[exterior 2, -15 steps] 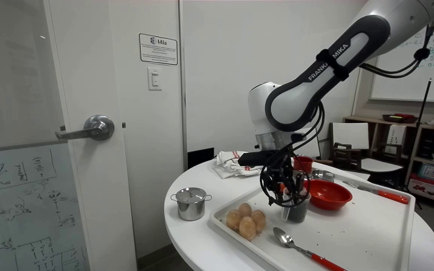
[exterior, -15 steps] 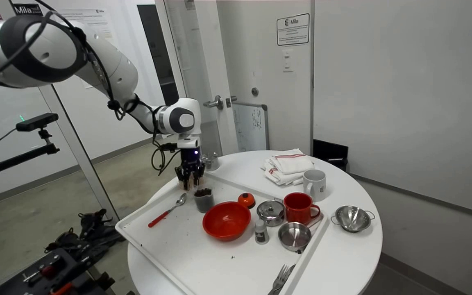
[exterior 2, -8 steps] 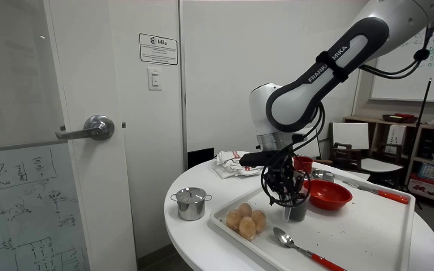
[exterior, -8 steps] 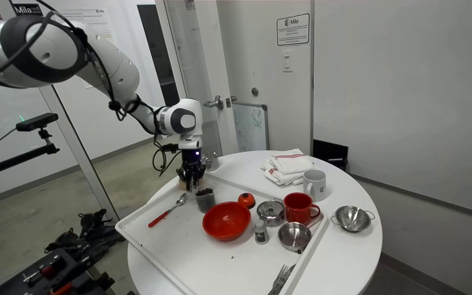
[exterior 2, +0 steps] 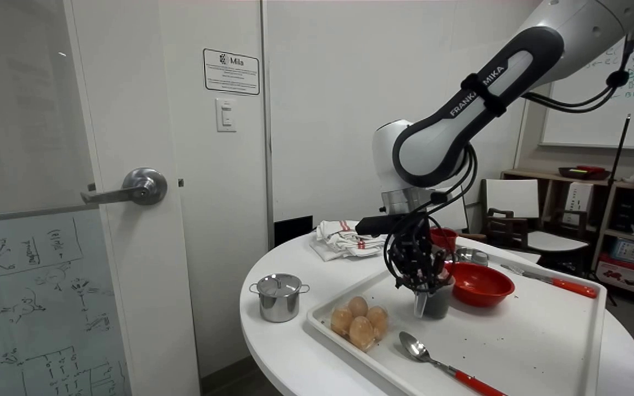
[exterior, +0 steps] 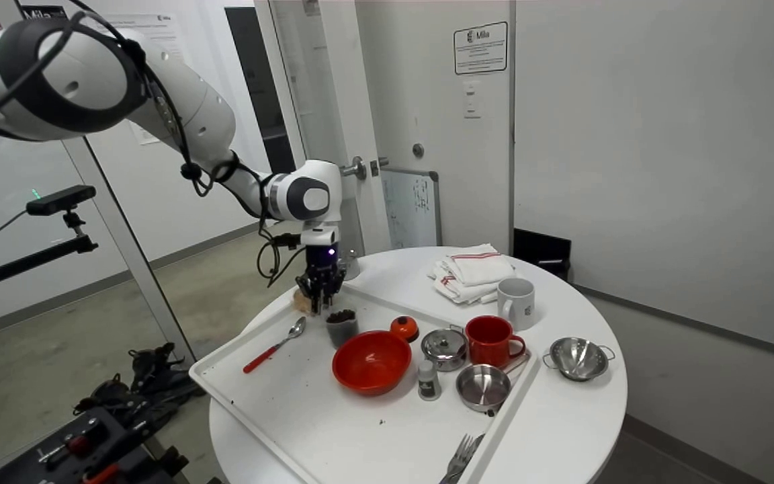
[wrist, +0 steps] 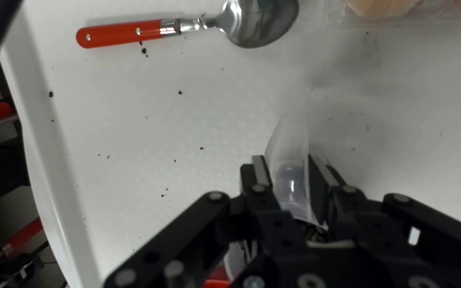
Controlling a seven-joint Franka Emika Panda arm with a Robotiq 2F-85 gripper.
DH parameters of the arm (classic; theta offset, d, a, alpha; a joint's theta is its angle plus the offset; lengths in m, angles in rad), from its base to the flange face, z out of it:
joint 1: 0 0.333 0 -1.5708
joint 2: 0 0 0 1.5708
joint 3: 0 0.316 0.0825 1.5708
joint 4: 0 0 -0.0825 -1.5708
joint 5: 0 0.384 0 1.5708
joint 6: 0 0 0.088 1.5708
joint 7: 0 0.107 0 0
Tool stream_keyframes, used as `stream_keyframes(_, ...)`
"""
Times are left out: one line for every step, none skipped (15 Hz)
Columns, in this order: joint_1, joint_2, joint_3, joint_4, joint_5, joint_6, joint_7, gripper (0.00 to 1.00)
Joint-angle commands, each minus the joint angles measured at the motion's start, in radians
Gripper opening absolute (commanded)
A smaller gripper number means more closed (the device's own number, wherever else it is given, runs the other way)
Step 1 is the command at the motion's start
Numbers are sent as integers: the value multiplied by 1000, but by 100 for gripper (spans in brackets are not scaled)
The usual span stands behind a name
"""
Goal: Pour some of the contents of the clear cup into the red bowl
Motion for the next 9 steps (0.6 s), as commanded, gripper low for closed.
stream_keyframes(-51,-77,27,-90,57,70,-122,11)
stream_keyframes(-58,-89,28,-101,66,83,-145,11)
stream_keyframes(-65,-102,29,-112,76,92,-166,11)
stream_keyframes(-69,-117,28,-123,85,98,-185,11)
stream_keyframes(-72,-129,26,-130,92,98,-199,11)
stream_keyframes(-69,-145,23,-135,92,89,-208,11)
stream_keyframes(-68,-157,21,-137,92,80,-219,11)
stream_keyframes(-65,-173,19,-141,88,63,-226,11)
stream_keyframes(-65,-191,19,-149,86,52,-239,11)
